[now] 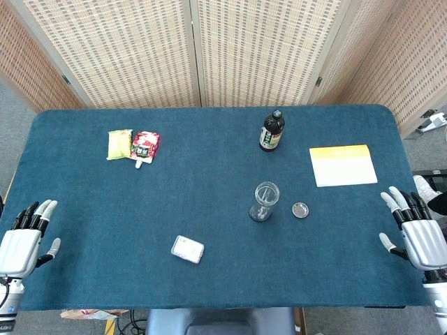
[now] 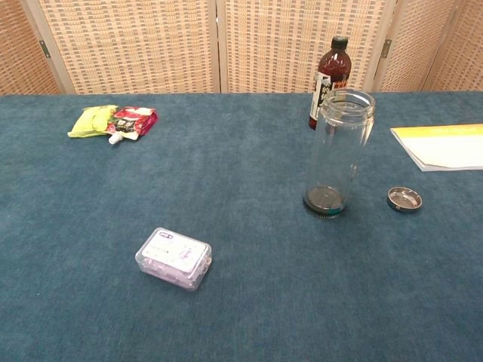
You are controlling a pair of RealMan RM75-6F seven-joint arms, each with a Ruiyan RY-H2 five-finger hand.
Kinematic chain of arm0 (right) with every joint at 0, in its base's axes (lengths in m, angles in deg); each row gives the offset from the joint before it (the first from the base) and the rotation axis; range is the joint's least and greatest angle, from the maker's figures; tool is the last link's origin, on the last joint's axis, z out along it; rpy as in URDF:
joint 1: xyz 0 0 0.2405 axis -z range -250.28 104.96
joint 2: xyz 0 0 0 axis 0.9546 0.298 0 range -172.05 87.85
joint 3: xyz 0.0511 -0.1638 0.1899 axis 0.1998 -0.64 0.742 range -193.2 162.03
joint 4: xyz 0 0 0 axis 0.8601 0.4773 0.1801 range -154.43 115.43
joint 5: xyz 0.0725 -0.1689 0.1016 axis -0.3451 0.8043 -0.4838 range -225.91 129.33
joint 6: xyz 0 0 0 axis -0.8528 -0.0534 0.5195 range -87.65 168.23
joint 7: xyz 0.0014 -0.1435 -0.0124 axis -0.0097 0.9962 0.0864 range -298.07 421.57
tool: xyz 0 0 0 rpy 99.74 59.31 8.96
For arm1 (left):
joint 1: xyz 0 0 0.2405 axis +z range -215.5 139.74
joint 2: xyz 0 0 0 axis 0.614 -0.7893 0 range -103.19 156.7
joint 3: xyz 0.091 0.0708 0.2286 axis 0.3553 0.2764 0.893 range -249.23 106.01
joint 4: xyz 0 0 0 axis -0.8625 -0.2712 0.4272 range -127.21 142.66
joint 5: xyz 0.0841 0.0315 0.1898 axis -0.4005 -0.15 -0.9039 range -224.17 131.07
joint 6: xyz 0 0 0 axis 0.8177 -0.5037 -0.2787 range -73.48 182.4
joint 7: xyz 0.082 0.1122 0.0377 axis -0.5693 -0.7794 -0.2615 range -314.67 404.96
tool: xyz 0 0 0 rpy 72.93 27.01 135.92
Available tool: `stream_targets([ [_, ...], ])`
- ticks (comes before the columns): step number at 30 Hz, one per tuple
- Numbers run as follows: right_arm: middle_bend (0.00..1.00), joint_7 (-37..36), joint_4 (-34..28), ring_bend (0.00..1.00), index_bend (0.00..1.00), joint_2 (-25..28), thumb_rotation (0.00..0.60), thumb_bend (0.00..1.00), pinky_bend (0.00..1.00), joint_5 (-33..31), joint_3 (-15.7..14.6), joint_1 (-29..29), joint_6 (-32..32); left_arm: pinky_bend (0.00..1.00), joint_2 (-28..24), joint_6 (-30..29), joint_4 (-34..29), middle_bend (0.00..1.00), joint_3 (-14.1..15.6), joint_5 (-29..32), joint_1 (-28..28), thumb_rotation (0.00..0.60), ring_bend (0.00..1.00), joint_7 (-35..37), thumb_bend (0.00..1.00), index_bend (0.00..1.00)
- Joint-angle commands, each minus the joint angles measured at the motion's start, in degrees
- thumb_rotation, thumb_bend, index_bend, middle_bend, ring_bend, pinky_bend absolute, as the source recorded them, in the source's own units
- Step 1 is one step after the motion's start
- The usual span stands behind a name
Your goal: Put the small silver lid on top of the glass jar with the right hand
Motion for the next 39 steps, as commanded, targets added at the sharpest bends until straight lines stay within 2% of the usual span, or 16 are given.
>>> stream_targets([
  [1, 0.00, 0.1, 0.2, 0.00, 0.00, -0.1, 0.600, 0.31, 0.00, -0.3, 0.0, -0.1, 0.4, 0.11, 0.0, 0.1, 0.0, 0.08, -0.1, 0.1, 0.0, 0.600, 0.00, 0.2, 0.35, 0.00],
  [8, 0.00, 0.5, 0.3, 0.00, 0.00, -0.4, 0.600, 0.31, 0.00, -0.7, 0.0, -0.6, 1.7, 0.11, -0.2, -0.3, -0.1, 0.08, 0.0, -0.5, 0.0, 0.600, 0.00, 0.8, 0.35, 0.00],
  [13, 0.00, -1.2, 0.5, 0.00, 0.00, 0.8, 0.600, 0.31, 0.00, -1.9, 0.3, -2.3, 5.5, 0.11, -0.5, -0.1, 0.2, 0.08, -0.1, -0.4, -0.1, 0.600, 0.00, 1.7, 0.35, 0.00],
  [18, 0.00, -1.2, -1.1, 0.00, 0.06, 3.4, 0.600, 0.31, 0.00, -2.2, 1.3, -5.1, 9.1, 0.11, -0.6, -0.4, 0.1, 0.08, -0.2, 0.1, 0.2, 0.600, 0.00, 1.8, 0.35, 0.00],
  [24, 0.00, -3.0, -0.9, 0.00, 0.19, 4.4, 0.600, 0.35, 0.00, -2.2, 2.3, -10.4, 16.2, 0.11, -0.4, -0.8, -0.4, 0.08, -0.2, -0.1, 0.3, 0.600, 0.00, 0.9, 0.35, 0.00],
  [31, 0.00, -1.1, 2.2, 0.00, 0.31, 0.7, 0.600, 0.36, 0.00, -3.2, 3.4, -16.6, 23.7, 0.11, -0.6, -1.3, -0.5, 0.08, -0.3, -0.2, 0.5, 0.600, 0.00, 1.1, 0.35, 0.00],
  [39, 0.00, 1.4, 6.8, 0.00, 0.39, -5.5, 0.600, 0.38, 0.00, -3.9, 3.6, -20.6, 27.5, 0.11, -1.2, -2.1, -0.8, 0.08, -0.3, -0.6, 0.9, 0.600, 0.00, 2.4, 0.35, 0.00],
])
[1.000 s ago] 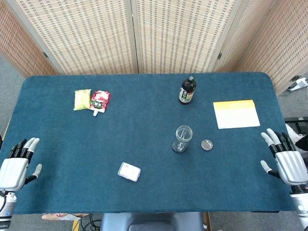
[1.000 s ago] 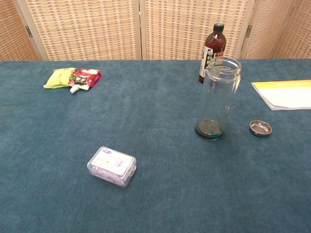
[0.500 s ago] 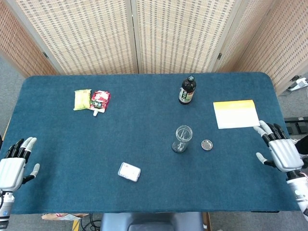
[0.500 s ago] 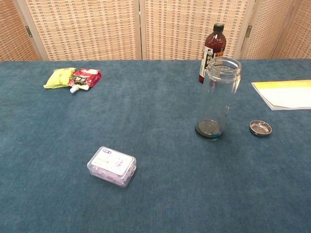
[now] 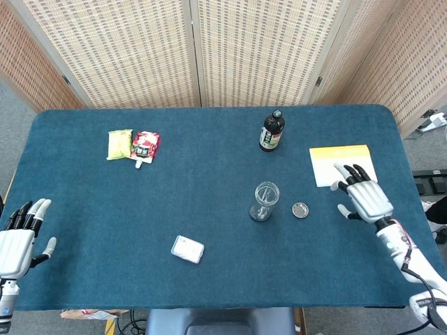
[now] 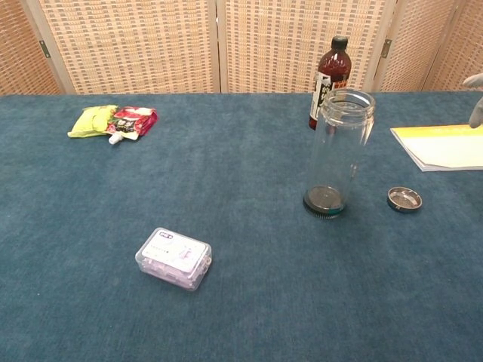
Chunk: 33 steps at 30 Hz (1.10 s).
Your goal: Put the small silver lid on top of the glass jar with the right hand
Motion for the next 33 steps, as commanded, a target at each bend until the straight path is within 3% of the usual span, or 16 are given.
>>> stream_targets([
  [1, 0.00, 1.0, 2.2, 0.00, 0.39, -2.6, 0.600, 0.39, 0.00, -0.3, -0.1, -1.4, 1.3, 0.11, -0.2, -0.3, -0.1, 0.08, 0.0, -0.2, 0.2, 0.600, 0.00, 0.3, 0.35, 0.00],
  [12, 0.00, 2.2, 6.1, 0.00, 0.41, -7.8, 0.600, 0.41, 0.00, -1.5, -1.3, -3.7, 4.2, 0.11, -1.1, -1.8, -0.3, 0.08, -0.2, -0.6, 0.9, 0.600, 0.00, 1.9, 0.35, 0.00],
  [33, 0.00, 3.5, 9.7, 0.00, 0.44, -13.0, 0.600, 0.41, 0.00, -4.0, -2.3, -6.2, 8.0, 0.11, -1.9, -3.3, -0.7, 0.08, -0.4, -1.3, 1.7, 0.600, 0.00, 3.6, 0.35, 0.00],
])
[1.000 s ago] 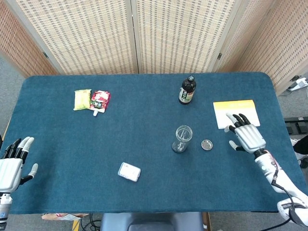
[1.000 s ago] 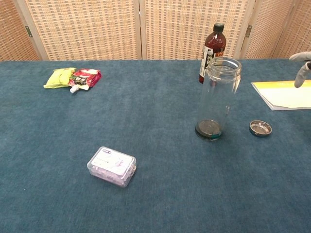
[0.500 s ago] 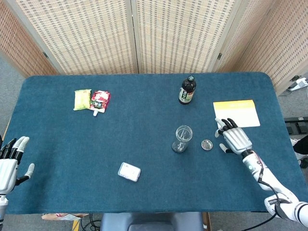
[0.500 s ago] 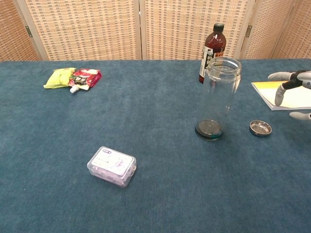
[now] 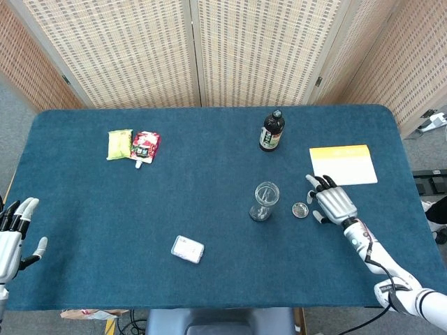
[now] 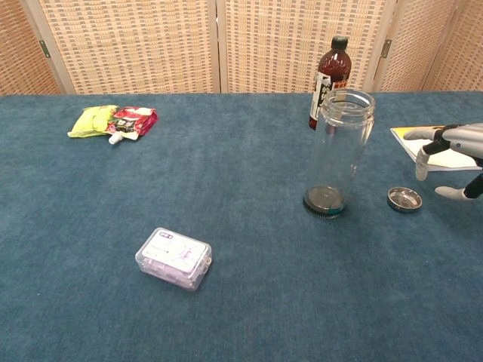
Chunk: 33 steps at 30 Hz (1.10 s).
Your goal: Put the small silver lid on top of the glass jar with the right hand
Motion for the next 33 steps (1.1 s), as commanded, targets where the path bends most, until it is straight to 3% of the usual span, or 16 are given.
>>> stream_targets([
  [1, 0.00, -0.1, 0.7, 0.00, 0.44, -0.8, 0.600, 0.41, 0.00, -0.3, 0.0, -0.5, 0.5, 0.11, -0.1, -0.1, 0.0, 0.08, 0.0, -0.1, 0.1, 0.600, 0.00, 0.2, 0.35, 0.00],
  [33, 0.02, 2.0, 3.5, 0.00, 0.54, -4.5, 0.600, 0.45, 0.00, -1.3, -0.8, -2.6, 1.8, 0.11, -1.0, -1.9, 0.0, 0.08, 0.0, -1.6, 0.9, 0.600, 0.00, 2.5, 0.35, 0.00],
])
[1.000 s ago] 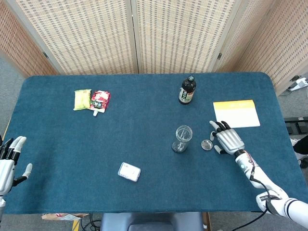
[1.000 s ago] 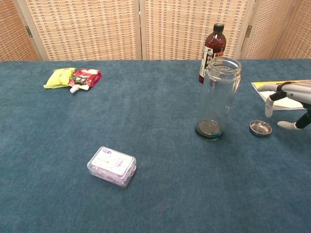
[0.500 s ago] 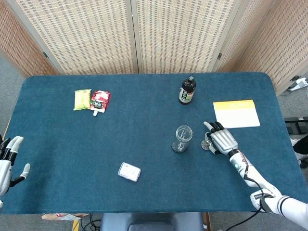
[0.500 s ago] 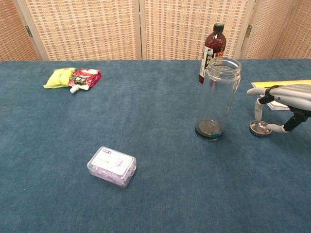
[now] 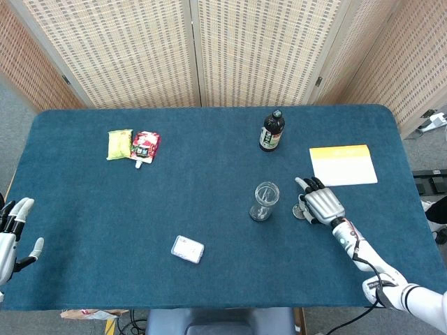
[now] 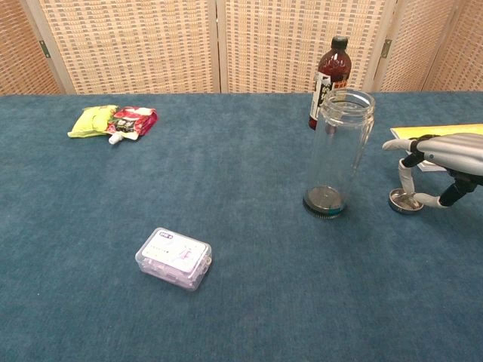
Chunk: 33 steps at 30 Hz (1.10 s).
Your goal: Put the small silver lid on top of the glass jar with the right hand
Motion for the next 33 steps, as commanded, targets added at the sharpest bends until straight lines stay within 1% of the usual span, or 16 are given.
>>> stream_targets([
  [1, 0.02, -0.2, 1.1, 0.00, 0.54, -0.7, 0.600, 0.45, 0.00, -0.1, 0.0, -0.4, 0.5, 0.11, 0.0, -0.2, 0.1, 0.08, 0.0, -0.2, 0.1, 0.600, 0.00, 0.2, 0.35, 0.00],
  [11, 0.02, -0.6, 2.3, 0.00, 0.56, -1.7, 0.600, 0.45, 0.00, 0.4, -0.3, -0.8, 0.4, 0.11, -0.1, -0.7, 0.7, 0.08, 0.0, -0.7, 0.2, 0.600, 0.00, 1.1, 0.35, 0.00],
  [22, 0.04, 0.7, 0.1, 0.00, 0.60, -0.3, 0.600, 0.48, 0.00, 0.6, -0.4, -0.6, -0.9, 0.11, 0.1, -0.7, 0.9, 0.08, -0.1, -0.7, 0.2, 0.600, 0.00, 0.8, 0.35, 0.00],
  [29, 0.04, 3.1, -4.5, 0.00, 0.60, 2.9, 0.600, 0.48, 0.00, 0.3, 0.4, -0.7, -2.4, 0.11, 0.2, -0.7, 1.0, 0.08, -0.3, -0.5, 0.2, 0.600, 0.00, 0.8, 0.35, 0.00],
  [33, 0.04, 5.1, -9.9, 0.00, 0.60, 6.3, 0.600, 0.47, 0.00, -0.1, 1.3, -0.6, -3.7, 0.11, 0.4, -0.6, 1.1, 0.08, -0.3, -0.4, 0.1, 0.600, 0.00, 0.0, 0.35, 0.00],
])
